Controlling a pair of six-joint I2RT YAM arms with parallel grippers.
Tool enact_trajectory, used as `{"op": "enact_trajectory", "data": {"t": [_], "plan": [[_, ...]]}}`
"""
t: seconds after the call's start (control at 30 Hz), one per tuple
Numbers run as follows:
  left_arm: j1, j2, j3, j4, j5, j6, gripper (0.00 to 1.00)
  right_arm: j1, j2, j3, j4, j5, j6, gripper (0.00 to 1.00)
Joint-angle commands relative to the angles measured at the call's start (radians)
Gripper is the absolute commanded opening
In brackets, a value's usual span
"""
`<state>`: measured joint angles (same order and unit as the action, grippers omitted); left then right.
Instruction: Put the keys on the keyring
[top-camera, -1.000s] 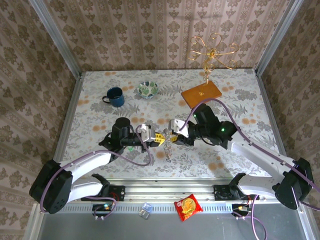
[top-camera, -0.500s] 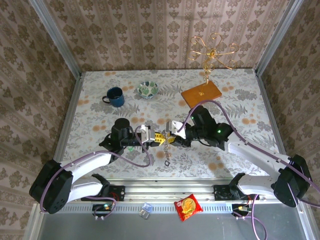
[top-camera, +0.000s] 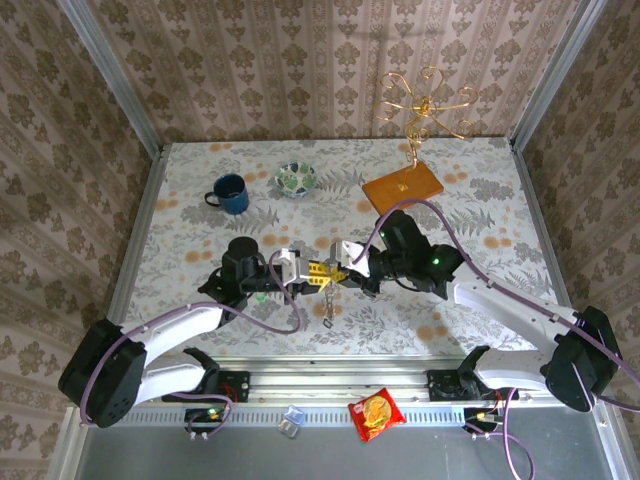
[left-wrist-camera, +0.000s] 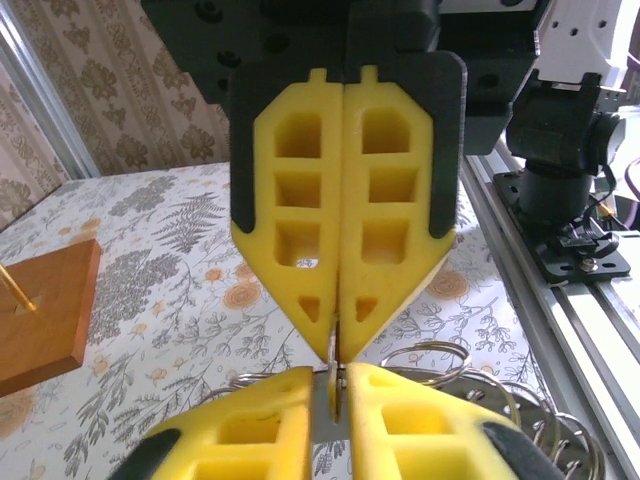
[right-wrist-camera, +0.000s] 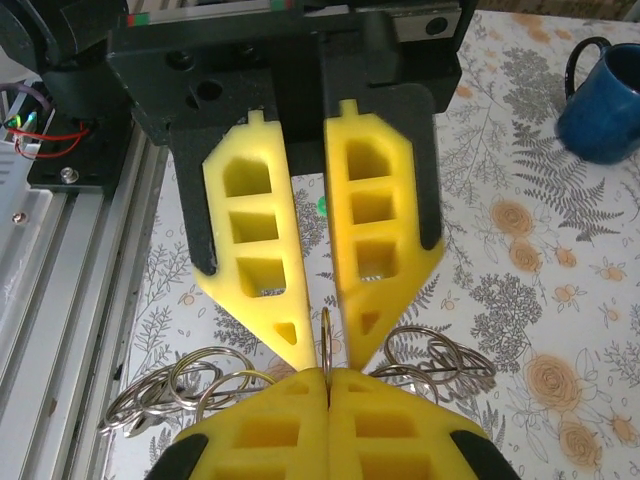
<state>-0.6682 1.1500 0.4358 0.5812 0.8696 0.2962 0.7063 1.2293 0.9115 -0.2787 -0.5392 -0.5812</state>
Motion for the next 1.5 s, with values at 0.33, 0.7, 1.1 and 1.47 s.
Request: {"op": "enact_trajectory", "data": {"t": [0.33, 0.7, 1.1, 1.47], "plan": [[-0.008, -0.024, 0.017, -0.017, -0.018, 0.012, 0.16, 0.018, 0.040, 0.083, -0.090, -0.010, -0.060, 0.00], [-0.008, -0.038, 0.015, -0.018, -0.028, 0.012, 0.00, 0.019, 0.047, 0.083, -0.082, 0.016, -0.026, 0.07], [0.039, -0.322, 0.003, -0.374, -0.388, -0.008, 0.00, -0.053, -0.076, -0.049, 0.090, 0.193, 0.318, 0.36], [0.327, -0.610, 0.032, -0.708, -0.674, -0.195, 0.00, 0.191, 0.249, 0.017, 0.260, 0.339, 0.554, 0.33]]}}
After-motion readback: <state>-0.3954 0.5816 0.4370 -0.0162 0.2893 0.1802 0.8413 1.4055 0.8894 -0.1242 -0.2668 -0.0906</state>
